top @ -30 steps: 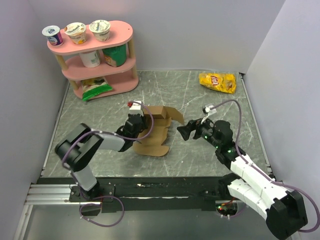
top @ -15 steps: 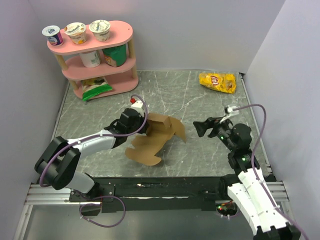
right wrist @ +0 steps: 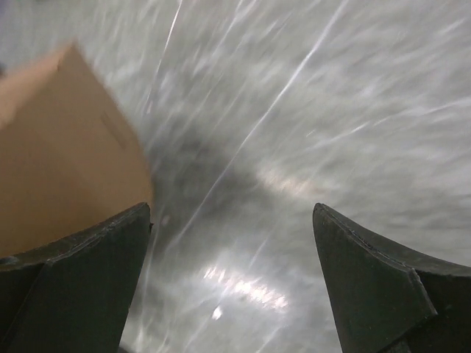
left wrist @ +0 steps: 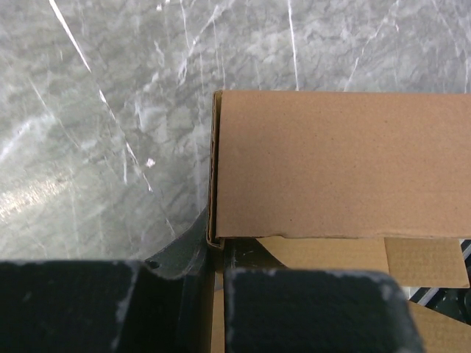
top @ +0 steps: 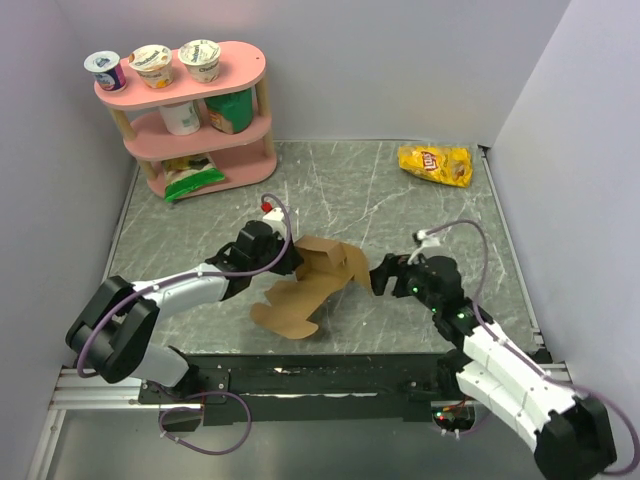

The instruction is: Fold the paper box

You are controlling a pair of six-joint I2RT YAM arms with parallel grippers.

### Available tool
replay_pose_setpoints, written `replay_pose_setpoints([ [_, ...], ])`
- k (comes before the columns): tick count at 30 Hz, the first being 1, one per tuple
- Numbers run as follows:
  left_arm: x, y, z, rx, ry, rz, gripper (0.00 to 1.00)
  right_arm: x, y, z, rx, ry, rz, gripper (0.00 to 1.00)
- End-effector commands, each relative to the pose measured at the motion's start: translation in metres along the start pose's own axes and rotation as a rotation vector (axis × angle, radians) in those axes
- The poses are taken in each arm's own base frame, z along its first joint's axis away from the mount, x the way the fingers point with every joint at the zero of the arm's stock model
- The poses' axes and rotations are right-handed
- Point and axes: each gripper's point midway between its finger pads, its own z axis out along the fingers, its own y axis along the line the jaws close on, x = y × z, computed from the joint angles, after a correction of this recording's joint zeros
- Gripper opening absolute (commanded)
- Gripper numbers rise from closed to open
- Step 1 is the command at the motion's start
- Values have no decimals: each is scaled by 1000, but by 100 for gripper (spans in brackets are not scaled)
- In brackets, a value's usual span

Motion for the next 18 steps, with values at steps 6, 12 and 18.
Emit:
replay_pose_setpoints([
  [6,-4,0,-3,4,-30,-39,7,-15,57,18,-205,-76,111,97],
  [12,-3,-3,3,15,-28,-62,7,10,73,37,-196,-8,221,97],
  [18,2,-2,4,17,-20,-71,6,21,86,53,-157,23,189,98],
])
